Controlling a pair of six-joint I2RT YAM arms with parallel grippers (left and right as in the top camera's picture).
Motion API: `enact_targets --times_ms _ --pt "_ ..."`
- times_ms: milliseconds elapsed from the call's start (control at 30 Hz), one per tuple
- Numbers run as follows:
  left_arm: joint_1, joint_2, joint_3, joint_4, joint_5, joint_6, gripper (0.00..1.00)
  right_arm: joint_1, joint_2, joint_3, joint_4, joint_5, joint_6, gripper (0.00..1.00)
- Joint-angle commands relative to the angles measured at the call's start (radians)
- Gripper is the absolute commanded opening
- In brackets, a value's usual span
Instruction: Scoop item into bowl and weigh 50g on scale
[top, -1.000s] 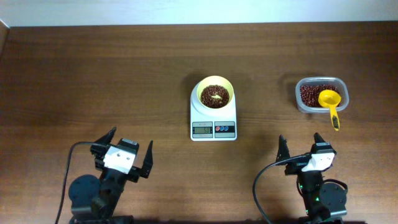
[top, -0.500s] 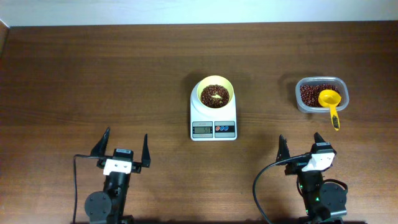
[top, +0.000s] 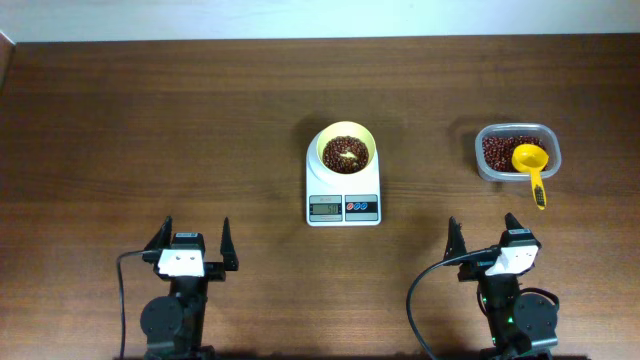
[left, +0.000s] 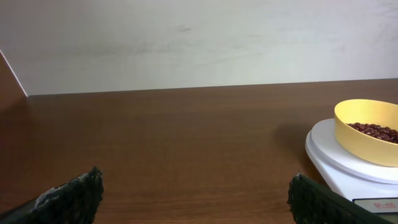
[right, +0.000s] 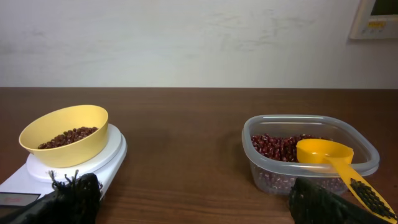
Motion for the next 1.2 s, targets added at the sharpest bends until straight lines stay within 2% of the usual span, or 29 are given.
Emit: enact_targets --times_ms 0,100,367,700,767,833,1167 --pt "0.005 -0.009 -0.003 -0.01 -0.021 0.032 0.99 -0.008 -0.004 -0.005 -0.009 0.002 0.006 0.99" --pt "0.005 -0.009 -0.003 -0.011 -0.021 0.088 0.99 -0.008 -0.004 -0.005 -0.009 0.002 0.006 0.99" --pt "0.005 -0.009 -0.003 -0.01 -0.018 0.087 0.99 -0.008 -0.004 -0.005 -0.009 0.002 0.006 0.99" --pt "0.005 -0.009 -0.003 -0.012 -0.03 0.023 0.99 -0.008 -0.004 -0.005 -0.009 0.002 0.006 0.99" --pt "0.005 -0.009 -0.003 -0.013 -0.093 -0.004 0.99 -0.008 -0.004 -0.005 -0.009 0.002 0.006 0.99" --pt "0.005 -0.009 -0.003 -0.005 -0.183 -0.085 0.99 -0.008 -0.004 -0.005 -0.009 0.002 0.006 0.99" --pt "0.005 -0.009 -0.003 -0.005 -0.178 -0.076 0.99 -0.008 -0.004 -0.005 -0.009 0.002 0.006 0.99"
